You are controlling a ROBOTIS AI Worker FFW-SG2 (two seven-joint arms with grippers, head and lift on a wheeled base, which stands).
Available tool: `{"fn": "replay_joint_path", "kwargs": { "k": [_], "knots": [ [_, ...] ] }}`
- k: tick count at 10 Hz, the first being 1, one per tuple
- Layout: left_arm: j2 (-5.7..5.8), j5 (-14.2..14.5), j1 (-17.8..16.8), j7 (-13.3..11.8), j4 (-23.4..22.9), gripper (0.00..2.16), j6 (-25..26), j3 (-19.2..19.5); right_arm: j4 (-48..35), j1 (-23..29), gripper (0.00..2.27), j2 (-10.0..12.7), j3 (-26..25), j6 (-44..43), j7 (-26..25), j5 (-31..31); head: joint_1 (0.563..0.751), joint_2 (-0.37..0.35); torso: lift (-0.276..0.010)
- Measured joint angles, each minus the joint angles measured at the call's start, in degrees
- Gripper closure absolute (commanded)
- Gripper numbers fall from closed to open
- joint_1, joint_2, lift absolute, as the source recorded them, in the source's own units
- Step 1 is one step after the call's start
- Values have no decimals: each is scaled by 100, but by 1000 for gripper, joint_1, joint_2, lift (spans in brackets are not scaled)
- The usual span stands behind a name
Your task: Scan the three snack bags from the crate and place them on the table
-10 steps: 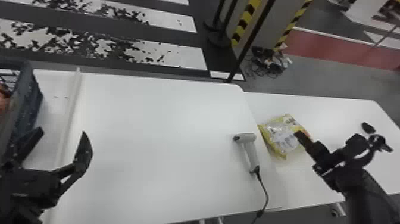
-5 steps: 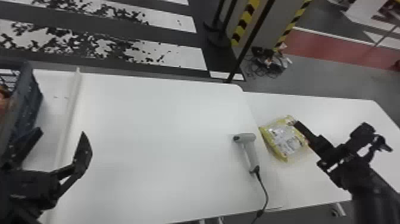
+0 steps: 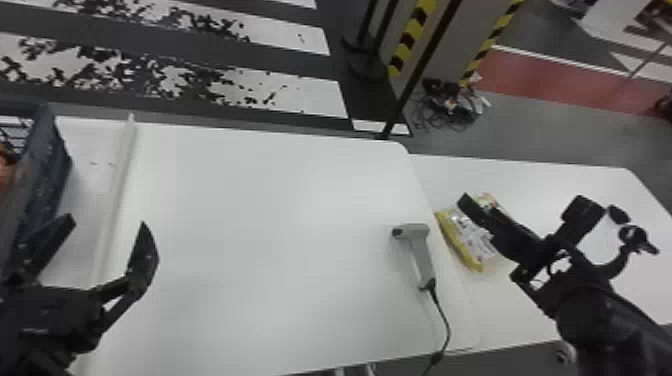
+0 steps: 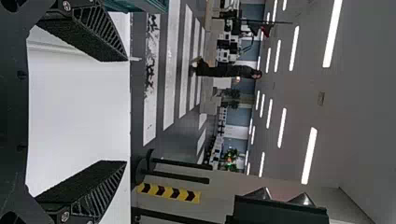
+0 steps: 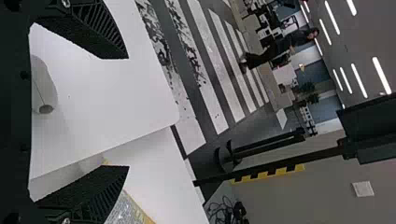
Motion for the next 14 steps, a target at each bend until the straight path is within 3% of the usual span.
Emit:
{"fn": "replay_joint_path", "kwargs": {
  "k": [3,6,10,14],
  "knots": [
    [0,-47,-34,40,-7,93,17,-23,-1262,686,63,542,763,-445,-35,441,695,-350,-62],
    [0,-59,-113,97,78,93,33,-19,-1712,1160,76,980,1651,-1553,-383,921,695,-241,-62],
    [0,-9,-380,129,334,93,51,-19,-1248,1444,83,1069,2915,-3615,-1202,1766,695,-146,-62],
    [0,44,-569,406,488,93,30,28,-470,1416,83,1155,3448,-5009,-1618,2107,695,-90,-62]
  ]
}}
